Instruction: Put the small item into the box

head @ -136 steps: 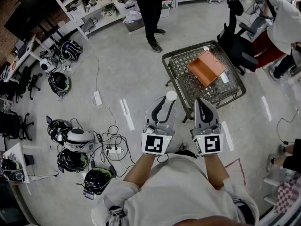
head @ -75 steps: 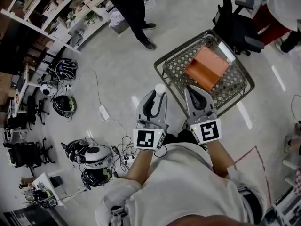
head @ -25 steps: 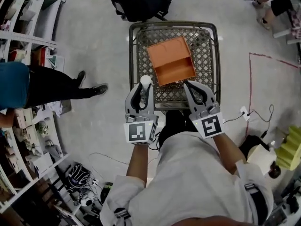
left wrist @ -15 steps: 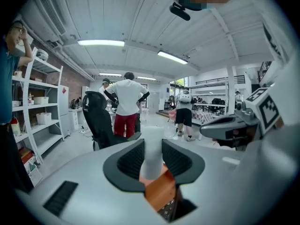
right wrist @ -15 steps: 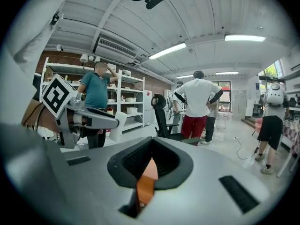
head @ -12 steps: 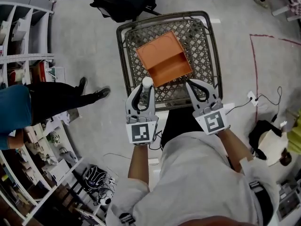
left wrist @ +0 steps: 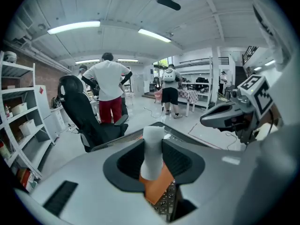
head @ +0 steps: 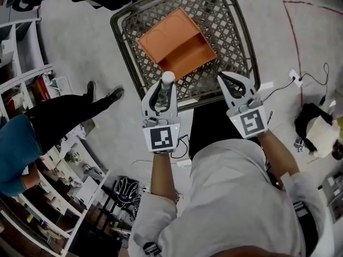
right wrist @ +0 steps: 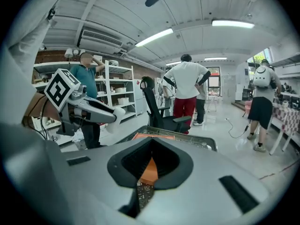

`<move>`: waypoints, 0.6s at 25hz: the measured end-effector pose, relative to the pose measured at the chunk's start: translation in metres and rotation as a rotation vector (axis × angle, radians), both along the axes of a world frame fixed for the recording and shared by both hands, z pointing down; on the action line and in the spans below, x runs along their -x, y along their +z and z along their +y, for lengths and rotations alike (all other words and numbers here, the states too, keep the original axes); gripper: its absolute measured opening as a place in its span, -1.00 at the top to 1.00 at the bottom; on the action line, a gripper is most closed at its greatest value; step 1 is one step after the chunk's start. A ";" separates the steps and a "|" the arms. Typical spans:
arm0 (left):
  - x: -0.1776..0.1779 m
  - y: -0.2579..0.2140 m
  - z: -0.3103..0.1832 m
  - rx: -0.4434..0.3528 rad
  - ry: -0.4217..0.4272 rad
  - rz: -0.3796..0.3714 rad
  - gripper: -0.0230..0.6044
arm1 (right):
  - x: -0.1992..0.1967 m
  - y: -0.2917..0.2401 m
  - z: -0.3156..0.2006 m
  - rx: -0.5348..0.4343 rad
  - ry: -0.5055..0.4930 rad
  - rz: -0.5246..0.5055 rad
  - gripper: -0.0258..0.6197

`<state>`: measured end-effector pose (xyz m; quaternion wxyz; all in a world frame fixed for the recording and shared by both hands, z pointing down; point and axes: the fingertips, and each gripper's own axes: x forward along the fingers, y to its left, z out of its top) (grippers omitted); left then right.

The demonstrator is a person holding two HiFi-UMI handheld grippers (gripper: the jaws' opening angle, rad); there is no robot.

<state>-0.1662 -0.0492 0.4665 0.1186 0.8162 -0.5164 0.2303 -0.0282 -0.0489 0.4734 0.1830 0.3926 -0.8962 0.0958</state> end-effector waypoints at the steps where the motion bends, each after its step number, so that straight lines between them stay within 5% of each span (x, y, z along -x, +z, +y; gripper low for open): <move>1: -0.003 0.004 -0.001 0.009 0.016 -0.011 0.54 | -0.002 0.004 0.000 0.007 0.004 0.007 0.91; 8: -0.016 0.045 -0.006 0.077 0.131 -0.142 0.54 | -0.003 0.028 0.007 0.023 -0.042 0.048 0.91; 15: -0.034 0.091 -0.005 0.185 0.278 -0.209 0.54 | -0.018 0.053 0.001 0.034 0.046 0.033 0.91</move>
